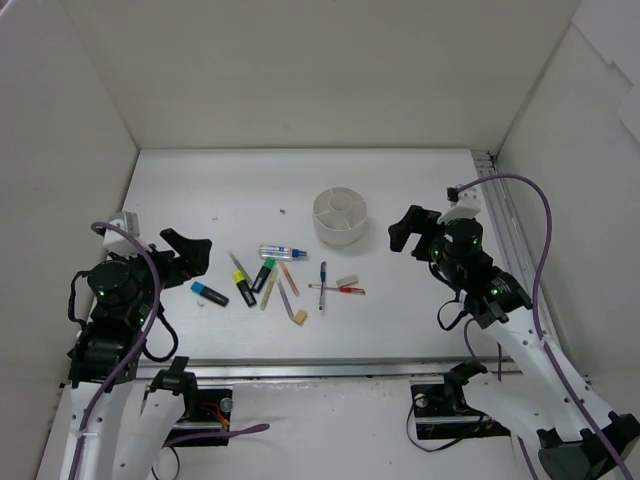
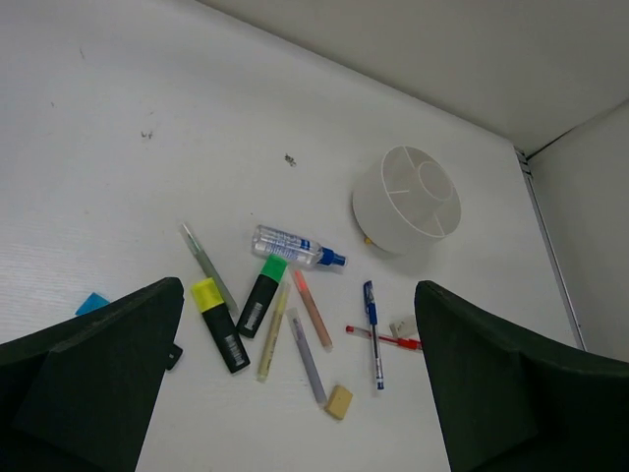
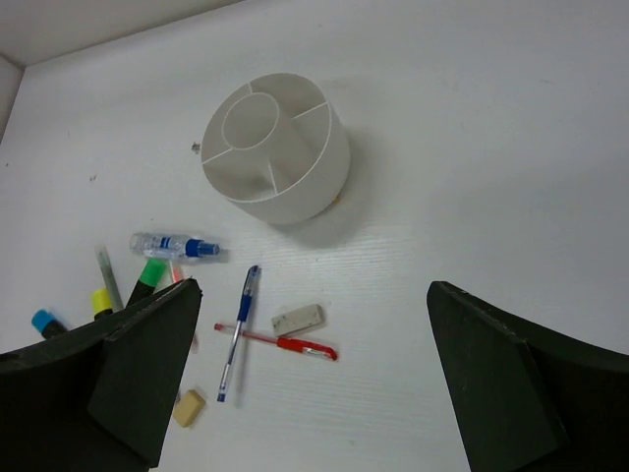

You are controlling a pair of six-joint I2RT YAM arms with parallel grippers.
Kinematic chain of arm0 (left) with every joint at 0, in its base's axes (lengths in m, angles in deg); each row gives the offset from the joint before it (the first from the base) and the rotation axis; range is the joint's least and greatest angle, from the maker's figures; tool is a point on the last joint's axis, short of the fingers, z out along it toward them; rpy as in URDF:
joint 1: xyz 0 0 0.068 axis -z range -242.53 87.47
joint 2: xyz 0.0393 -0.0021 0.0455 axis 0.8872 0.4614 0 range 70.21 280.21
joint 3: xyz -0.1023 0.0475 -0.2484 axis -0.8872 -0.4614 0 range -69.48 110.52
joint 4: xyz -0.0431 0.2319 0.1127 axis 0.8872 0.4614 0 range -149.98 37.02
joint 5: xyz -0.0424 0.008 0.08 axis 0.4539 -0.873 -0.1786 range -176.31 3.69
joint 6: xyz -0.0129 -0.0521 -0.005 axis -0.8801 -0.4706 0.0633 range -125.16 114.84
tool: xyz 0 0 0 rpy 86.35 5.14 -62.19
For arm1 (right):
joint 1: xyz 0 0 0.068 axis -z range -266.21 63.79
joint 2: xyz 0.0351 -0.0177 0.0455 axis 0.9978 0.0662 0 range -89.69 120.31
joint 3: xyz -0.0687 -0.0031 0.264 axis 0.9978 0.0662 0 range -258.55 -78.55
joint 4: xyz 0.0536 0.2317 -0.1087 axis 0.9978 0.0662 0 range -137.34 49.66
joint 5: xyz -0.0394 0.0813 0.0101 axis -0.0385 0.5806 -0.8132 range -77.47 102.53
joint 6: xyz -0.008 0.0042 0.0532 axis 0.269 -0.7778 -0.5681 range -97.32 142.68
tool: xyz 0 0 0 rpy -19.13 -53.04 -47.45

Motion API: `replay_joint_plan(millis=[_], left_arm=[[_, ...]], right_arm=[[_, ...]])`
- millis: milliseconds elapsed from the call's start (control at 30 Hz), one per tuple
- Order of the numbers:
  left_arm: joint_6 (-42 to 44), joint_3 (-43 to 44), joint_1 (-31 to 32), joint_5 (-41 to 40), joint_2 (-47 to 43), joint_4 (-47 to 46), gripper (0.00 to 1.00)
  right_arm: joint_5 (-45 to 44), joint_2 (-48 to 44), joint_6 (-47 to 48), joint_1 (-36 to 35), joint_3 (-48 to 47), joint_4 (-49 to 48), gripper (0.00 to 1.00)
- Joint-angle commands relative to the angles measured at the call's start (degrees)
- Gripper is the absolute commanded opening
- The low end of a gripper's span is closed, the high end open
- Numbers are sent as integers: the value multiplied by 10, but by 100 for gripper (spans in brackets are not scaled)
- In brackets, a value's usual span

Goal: Sort the stationery into containers
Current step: Pick up the pen from the center of the board.

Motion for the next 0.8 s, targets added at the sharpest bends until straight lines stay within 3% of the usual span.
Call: replay_joint_plan(millis=[0, 167, 367, 433, 767], left_arm=[[-12, -7, -2, -10, 18, -26, 100], [-11, -28, -2, 17, 54, -36, 100], [-4, -46, -2, 53, 95, -46, 100], [-5, -59, -2, 57, 102, -53, 100], [-2, -79, 3, 40, 118, -46, 100]], right_arm=[[75, 2, 5, -1, 2, -32, 98], [132, 63, 1, -21, 19, -72, 98], [33, 225, -2, -142, -44, -61, 98], [-27, 296, -32, -154, -85, -46, 98], [-116, 516, -79, -202, -215, -2, 96]])
